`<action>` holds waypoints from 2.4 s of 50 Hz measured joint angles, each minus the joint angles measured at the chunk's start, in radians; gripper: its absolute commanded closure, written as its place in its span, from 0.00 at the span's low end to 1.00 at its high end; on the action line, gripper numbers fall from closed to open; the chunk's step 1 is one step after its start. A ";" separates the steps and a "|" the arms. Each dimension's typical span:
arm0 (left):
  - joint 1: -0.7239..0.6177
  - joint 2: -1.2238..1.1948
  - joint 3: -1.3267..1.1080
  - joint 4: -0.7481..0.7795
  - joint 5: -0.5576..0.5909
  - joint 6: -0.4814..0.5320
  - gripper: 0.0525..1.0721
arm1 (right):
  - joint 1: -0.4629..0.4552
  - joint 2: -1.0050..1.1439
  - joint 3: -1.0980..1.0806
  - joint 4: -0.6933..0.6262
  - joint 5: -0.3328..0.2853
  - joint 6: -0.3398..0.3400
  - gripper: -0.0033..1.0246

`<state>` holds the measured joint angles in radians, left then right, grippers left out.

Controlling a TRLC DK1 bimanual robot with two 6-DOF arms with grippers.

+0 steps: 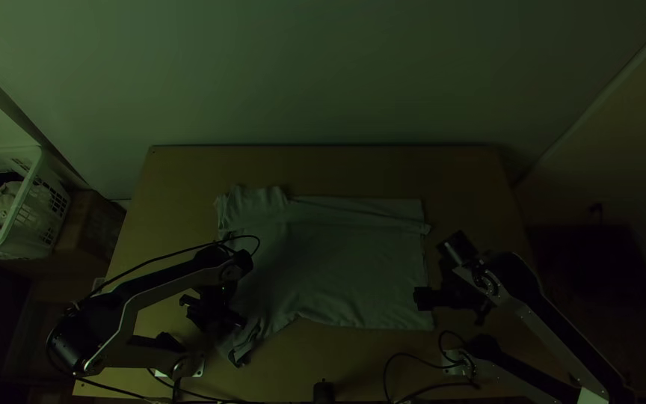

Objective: Fold the t-shirt

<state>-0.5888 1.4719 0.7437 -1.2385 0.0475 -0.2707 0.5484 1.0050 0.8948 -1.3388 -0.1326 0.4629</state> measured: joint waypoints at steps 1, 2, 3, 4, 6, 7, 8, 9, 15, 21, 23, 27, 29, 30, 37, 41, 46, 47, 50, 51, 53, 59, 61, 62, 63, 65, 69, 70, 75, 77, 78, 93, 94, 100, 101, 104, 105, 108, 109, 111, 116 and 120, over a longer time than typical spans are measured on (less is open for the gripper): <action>-0.006 -0.002 -0.005 0.000 0.000 0.000 0.97 | 0.000 0.005 0.000 -0.006 -0.001 -0.003 0.13; -0.011 -0.005 -0.010 -0.001 0.000 0.000 0.97 | -0.002 0.011 0.000 -0.011 -0.003 -0.008 0.13; -0.014 -0.007 -0.012 0.000 0.000 0.000 0.97 | -0.004 0.016 0.000 -0.016 -0.006 -0.012 0.13; -0.017 -0.009 -0.015 0.000 0.001 0.000 0.97 | -0.007 0.023 0.000 -0.019 -0.008 -0.019 0.13; -0.017 -0.013 -0.019 0.003 0.001 -0.001 0.97 | -0.014 0.035 -0.003 -0.022 -0.011 -0.028 0.13; -0.017 -0.016 -0.021 0.003 0.001 -0.001 0.97 | -0.017 0.042 -0.005 -0.025 -0.013 -0.031 0.13; -0.017 -0.018 -0.023 0.003 0.001 -0.001 0.97 | -0.021 0.049 -0.007 -0.029 -0.014 -0.037 0.13; -0.017 -0.020 -0.023 0.003 0.001 -0.003 0.97 | -0.024 0.057 -0.010 -0.034 -0.014 -0.043 0.13; -0.009 -0.035 -0.027 0.008 0.000 -0.002 0.97 | -0.045 0.090 -0.033 -0.040 -0.015 -0.076 0.13; 0.047 -0.039 -0.013 0.011 -0.008 0.015 0.97 | -0.066 0.128 -0.053 -0.040 -0.015 -0.098 0.16; 0.077 -0.041 0.002 0.018 -0.012 0.024 0.97 | -0.072 0.144 -0.058 -0.039 -0.016 -0.106 0.16; 0.123 -0.054 0.034 0.035 -0.018 0.040 0.97 | -0.079 0.175 -0.072 -0.036 -0.017 -0.114 0.16; 0.136 -0.061 0.048 0.035 -0.022 0.043 0.97 | -0.080 0.192 -0.079 -0.035 -0.018 -0.121 0.16; 0.142 -0.067 0.057 0.036 -0.024 0.046 0.97 | -0.080 0.203 -0.085 -0.032 -0.018 -0.125 0.16; 0.154 -0.088 0.085 0.034 -0.026 0.053 0.97 | -0.085 0.247 -0.122 0.012 -0.030 -0.132 0.30; 0.157 -0.091 0.086 0.034 -0.025 0.055 0.97 | -0.086 0.259 -0.139 0.047 -0.044 -0.132 0.30; 0.157 -0.092 0.086 0.034 -0.025 0.055 0.97 | -0.086 0.285 -0.148 0.061 -0.060 -0.135 0.30; 0.157 -0.092 0.086 0.034 -0.025 0.055 0.97 | -0.086 0.293 -0.150 0.065 -0.062 -0.135 0.30; 0.157 -0.094 0.086 0.034 -0.025 0.059 0.97 | -0.086 0.321 -0.156 0.078 -0.069 -0.136 0.30; 0.157 -0.096 0.086 0.034 -0.025 0.060 0.97 | -0.086 0.330 -0.159 0.082 -0.070 -0.138 0.30; 0.159 -0.100 0.086 0.034 -0.025 0.062 0.97 | -0.086 0.348 -0.164 0.090 -0.074 -0.139 0.30; 0.161 -0.106 0.090 0.034 -0.025 0.070 0.97 | -0.074 0.395 -0.180 0.093 -0.091 -0.144 0.30; 0.164 -0.106 0.091 0.034 -0.025 0.074 0.97 | -0.071 0.407 -0.183 0.095 -0.093 -0.146 0.36; 0.166 -0.108 0.091 0.034 -0.025 0.074 0.97 | -0.070 0.411 -0.183 0.095 -0.094 -0.147 0.41; 0.169 -0.109 0.091 0.036 -0.025 0.074 0.97 | -0.068 0.415 -0.184 0.098 -0.094 -0.147 0.46; 0.175 -0.113 0.091 0.042 -0.025 0.082 0.97 | -0.066 0.417 -0.188 0.112 -0.093 -0.151 0.53; 0.189 -0.130 0.093 0.060 -0.025 0.093 0.97 | -0.066 0.416 -0.194 0.140 -0.094 -0.150 0.62; 0.192 -0.132 0.096 0.061 -0.025 0.097 0.97 | -0.065 0.416 -0.195 0.146 -0.094 -0.151 0.62; 0.206 -0.147 0.106 0.073 -0.025 0.110 0.97 | -0.064 0.416 -0.196 0.153 -0.094 -0.158 0.77; 0.212 -0.151 0.108 0.077 -0.025 0.111 0.97 | -0.064 0.416 -0.197 0.158 -0.093 -0.159 0.90; 0.215 -0.151 0.109 0.077 -0.025 0.112 0.97 | -0.062 0.416 -0.199 0.164 -0.092 -0.161 0.95; 0.264 -0.153 0.126 0.078 -0.025 0.115 0.97 | -0.038 0.362 -0.191 0.165 -0.061 -0.170 0.97; 0.267 -0.153 0.129 0.078 -0.025 0.115 0.97 | -0.039 0.357 -0.186 0.159 -0.059 -0.171 0.97; 0.296 -0.155 0.155 0.078 -0.024 0.119 0.97 | -0.065 0.320 -0.130 0.100 -0.029 -0.193 0.97; 0.303 -0.155 0.160 0.078 -0.022 0.120 0.97 | -0.074 0.315 -0.119 0.092 -0.024 -0.198 0.97; 0.323 -0.159 0.177 0.078 -0.022 0.131 0.97 | -0.101 0.307 -0.087 0.076 -0.012 -0.213 0.97; 0.328 -0.161 0.183 0.078 -0.021 0.133 0.97 | -0.109 0.306 -0.078 0.073 -0.009 -0.216 0.97; 0.343 -0.164 0.200 0.078 -0.014 0.137 0.97 | -0.129 0.304 -0.055 0.069 0.001 -0.230 0.97; 0.348 -0.164 0.205 0.078 -0.014 0.138 0.97 | -0.135 0.304 -0.047 0.069 0.003 -0.233 0.97; 0.355 -0.164 0.219 0.078 -0.014 0.141 0.97 | -0.145 0.304 -0.032 0.068 0.009 -0.236 0.97; 0.377 -0.164 0.250 0.078 0.003 0.141 0.97 | -0.157 0.306 0.006 0.067 0.013 -0.237 0.97; 0.401 -0.164 0.277 0.078 0.025 0.142 0.97 | -0.161 0.317 0.037 0.073 0.013 -0.237 0.97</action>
<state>-0.1875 1.3079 1.0210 -1.1603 0.0727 -0.1291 0.3878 1.3224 0.9321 -1.2655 -0.1200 0.2264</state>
